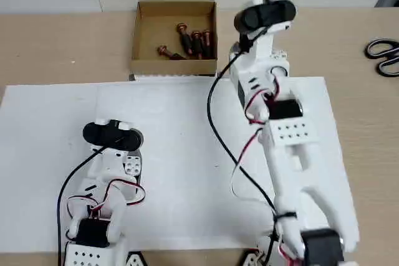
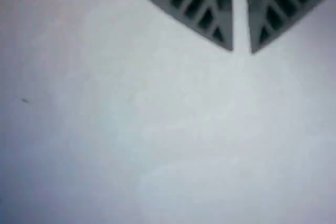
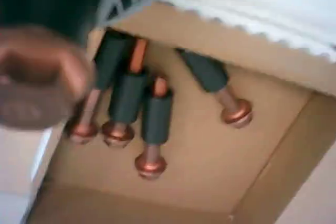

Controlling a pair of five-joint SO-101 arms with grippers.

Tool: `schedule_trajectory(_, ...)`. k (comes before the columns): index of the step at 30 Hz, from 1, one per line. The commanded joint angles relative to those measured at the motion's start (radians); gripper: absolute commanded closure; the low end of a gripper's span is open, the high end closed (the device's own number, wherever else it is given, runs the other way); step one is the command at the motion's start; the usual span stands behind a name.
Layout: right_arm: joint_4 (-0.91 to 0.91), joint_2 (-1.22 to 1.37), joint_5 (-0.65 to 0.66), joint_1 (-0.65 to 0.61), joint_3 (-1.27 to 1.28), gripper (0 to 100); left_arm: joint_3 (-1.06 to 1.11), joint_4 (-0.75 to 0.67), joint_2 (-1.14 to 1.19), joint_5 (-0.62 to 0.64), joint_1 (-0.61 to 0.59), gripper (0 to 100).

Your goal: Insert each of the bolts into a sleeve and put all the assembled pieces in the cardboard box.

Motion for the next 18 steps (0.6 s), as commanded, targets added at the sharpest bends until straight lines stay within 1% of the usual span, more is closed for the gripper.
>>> schedule_trajectory(1, -0.036, 0.088, -0.015, -0.016, -0.133, 99.6, -0.007, 0.008, -0.009, -0.003, 0.006, 99)
schedule_trajectory(6, -0.038, 0.314, -0.015, -0.051, -0.351, 99.6, -0.007, 0.008, -0.009, -0.003, 0.006, 99)
schedule_trajectory(13, -0.028, 0.702, 0.003, -0.108, -0.799, 99.6, -0.007, 0.008, -0.009, -0.003, 0.006, 99)
schedule_trajectory(18, -0.027, 0.952, 0.166, -0.142, -1.049, 99.6, -0.007, 0.008, -0.009, -0.003, 0.006, 99)
